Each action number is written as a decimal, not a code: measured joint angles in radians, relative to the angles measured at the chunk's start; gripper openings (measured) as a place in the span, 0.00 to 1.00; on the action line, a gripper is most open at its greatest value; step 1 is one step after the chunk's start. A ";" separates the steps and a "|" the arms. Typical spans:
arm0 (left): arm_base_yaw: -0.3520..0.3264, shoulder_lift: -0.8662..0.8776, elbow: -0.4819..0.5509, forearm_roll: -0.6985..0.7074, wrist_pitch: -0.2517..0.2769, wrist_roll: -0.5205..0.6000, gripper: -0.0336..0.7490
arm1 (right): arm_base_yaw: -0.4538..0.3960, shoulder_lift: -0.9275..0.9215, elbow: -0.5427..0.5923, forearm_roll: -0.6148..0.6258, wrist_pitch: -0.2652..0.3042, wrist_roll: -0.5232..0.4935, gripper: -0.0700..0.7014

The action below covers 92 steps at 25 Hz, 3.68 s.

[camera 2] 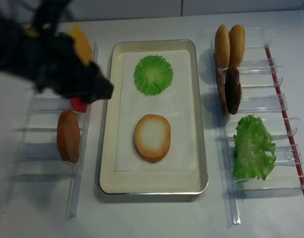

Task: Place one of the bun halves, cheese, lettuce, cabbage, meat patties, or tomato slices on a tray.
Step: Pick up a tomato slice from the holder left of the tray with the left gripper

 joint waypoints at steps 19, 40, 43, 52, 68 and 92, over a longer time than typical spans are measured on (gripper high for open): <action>-0.191 0.464 -0.531 0.633 0.233 -0.523 0.55 | 0.000 0.000 0.000 -0.012 0.000 0.019 0.82; -0.186 0.432 -0.268 0.778 0.225 -0.701 0.55 | 0.000 0.000 0.000 -0.018 0.000 0.023 0.82; -0.185 0.454 -0.268 0.788 0.207 -0.702 0.55 | 0.000 0.000 0.000 -0.018 0.000 0.023 0.82; -0.185 0.479 -0.268 0.793 0.191 -0.702 0.54 | 0.000 0.000 0.000 -0.020 0.000 0.025 0.82; -0.185 0.479 -0.268 0.793 0.191 -0.703 0.29 | 0.000 0.000 0.000 -0.022 0.000 0.025 0.82; -0.241 0.282 -0.270 0.718 0.219 -0.690 0.12 | 0.000 0.000 0.000 -0.024 0.000 0.029 0.82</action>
